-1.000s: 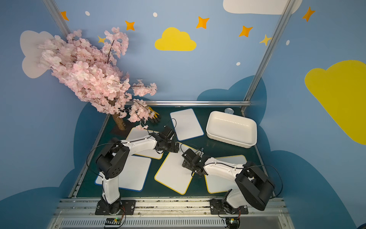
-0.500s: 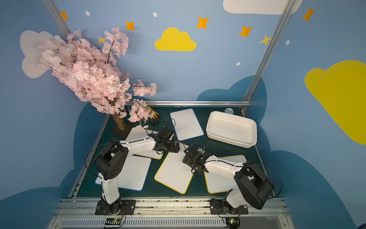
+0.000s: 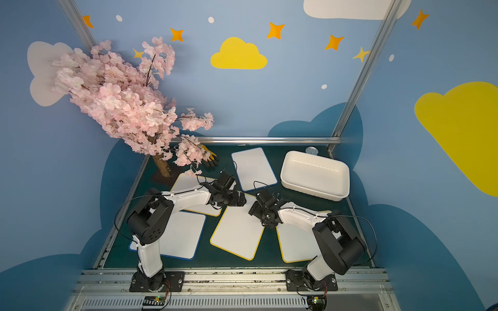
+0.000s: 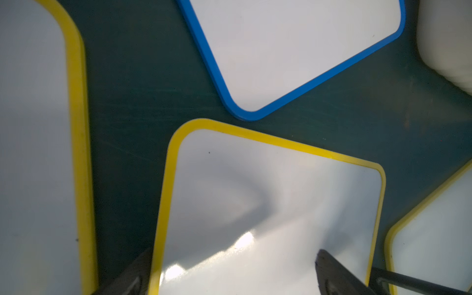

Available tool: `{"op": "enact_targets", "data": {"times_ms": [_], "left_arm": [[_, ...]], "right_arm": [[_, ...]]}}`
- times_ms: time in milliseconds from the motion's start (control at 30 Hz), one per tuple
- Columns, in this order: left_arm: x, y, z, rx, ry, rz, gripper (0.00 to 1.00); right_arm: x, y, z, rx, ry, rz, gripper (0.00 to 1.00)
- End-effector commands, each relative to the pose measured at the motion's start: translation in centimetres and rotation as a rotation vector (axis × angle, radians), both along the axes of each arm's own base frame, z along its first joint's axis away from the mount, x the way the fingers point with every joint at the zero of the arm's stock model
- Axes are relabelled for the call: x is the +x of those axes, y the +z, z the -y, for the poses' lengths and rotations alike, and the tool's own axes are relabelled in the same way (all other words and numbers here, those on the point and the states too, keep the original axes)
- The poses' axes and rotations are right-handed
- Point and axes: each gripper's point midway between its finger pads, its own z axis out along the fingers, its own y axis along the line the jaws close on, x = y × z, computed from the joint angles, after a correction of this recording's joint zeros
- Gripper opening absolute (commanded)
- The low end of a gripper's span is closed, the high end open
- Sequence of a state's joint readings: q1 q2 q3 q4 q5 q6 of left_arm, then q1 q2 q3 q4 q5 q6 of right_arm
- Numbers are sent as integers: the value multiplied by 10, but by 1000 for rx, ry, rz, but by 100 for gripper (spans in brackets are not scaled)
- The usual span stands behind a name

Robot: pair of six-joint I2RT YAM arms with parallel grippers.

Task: Put the whiteboard into the storage box
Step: Pick up the whiteboard at the center of the board.

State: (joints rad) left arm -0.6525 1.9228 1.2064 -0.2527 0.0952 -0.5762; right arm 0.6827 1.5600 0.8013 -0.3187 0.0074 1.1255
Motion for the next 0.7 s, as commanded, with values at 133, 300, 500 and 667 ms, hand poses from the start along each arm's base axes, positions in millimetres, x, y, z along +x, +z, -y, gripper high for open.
{"op": "enact_targets", "data": {"times_ms": [133, 300, 500, 667], "left_arm": [[-60, -42, 9, -28, -52, -269, 100], [-57, -38, 8, -22, -29, -265, 100], [-53, -29, 10, -24, -20, -254, 99], [-50, -26, 11, -21, -16, -257, 100]], "right_arm": [[36, -25, -1, -33, 48, 70, 92], [44, -22, 1, -38, 66, 86, 92], [52, -18, 1, -48, 93, 96, 92], [58, -24, 6, -82, 118, 83, 92]]}}
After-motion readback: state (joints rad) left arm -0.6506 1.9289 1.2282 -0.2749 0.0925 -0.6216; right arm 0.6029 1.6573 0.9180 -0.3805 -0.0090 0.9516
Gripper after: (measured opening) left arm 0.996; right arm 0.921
